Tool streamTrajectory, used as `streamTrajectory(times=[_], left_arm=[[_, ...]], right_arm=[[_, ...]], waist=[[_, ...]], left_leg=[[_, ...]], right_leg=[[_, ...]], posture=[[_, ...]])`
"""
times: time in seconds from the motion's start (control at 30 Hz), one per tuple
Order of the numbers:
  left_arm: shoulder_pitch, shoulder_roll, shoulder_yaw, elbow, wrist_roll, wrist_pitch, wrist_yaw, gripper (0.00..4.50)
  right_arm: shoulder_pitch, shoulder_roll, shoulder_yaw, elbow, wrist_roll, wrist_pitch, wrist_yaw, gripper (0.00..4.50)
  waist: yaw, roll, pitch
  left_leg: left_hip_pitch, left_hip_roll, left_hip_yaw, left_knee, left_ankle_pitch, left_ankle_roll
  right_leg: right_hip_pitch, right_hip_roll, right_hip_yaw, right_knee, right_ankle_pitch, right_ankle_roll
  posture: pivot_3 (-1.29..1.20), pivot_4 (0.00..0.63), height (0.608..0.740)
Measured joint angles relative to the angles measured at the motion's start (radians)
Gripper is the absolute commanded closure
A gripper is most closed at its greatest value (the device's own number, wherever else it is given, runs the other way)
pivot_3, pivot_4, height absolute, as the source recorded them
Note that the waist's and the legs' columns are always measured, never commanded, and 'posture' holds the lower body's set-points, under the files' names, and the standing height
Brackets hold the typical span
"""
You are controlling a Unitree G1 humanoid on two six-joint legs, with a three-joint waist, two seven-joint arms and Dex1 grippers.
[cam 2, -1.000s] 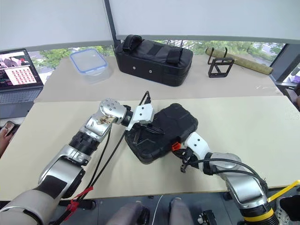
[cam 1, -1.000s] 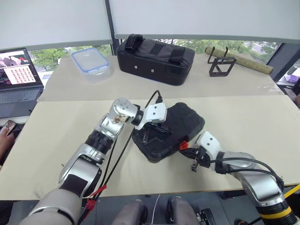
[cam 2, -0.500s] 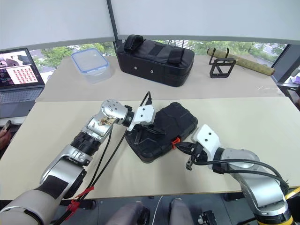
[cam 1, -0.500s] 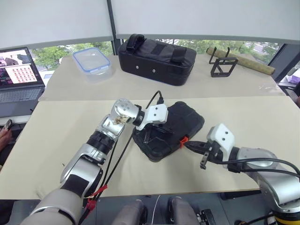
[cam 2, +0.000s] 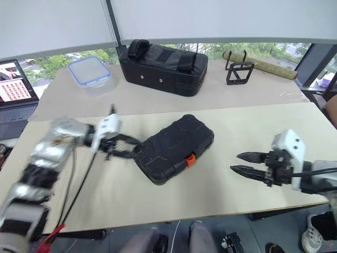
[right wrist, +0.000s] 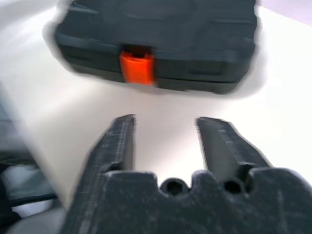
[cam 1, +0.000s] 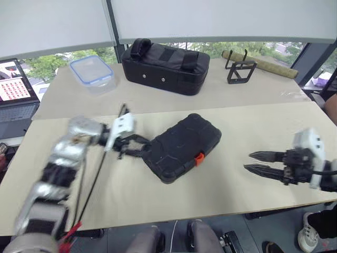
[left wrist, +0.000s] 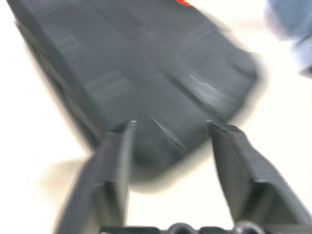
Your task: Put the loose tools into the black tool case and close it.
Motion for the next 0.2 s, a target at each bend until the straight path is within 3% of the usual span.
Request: streamTrajectory(times=[0.07,0.2], left_arm=[[0.068,0.075,0.081,-0.07,-0.062,0.086,-0.009,0.05],[0.203,0.148,0.235,-0.15,-0.142,0.164,0.015,0.05]], right_arm=[[0.004,-0.023,-0.033,0.028,0.012,0.0,0.051,0.06],[-0.001,-0.06,-0.036,0.088,0.036,0.0,0.117,0.06]], waist=[[0.009,0.0,0.001],[0.029,0.001,0.002]], left_leg=[[0.0,0.0,0.0,0.001,-0.001,0.001],[0.001,-0.001,0.0,0.001,-0.006,-0.005]], right_leg=[[0.002,-0.001,-0.001,-0.002,0.0,0.0],[0.003,-0.003,-0.001,-0.005,0.0,0.0]], posture=[[0.0,0.15,0.722],[0.0,0.15,0.722]])
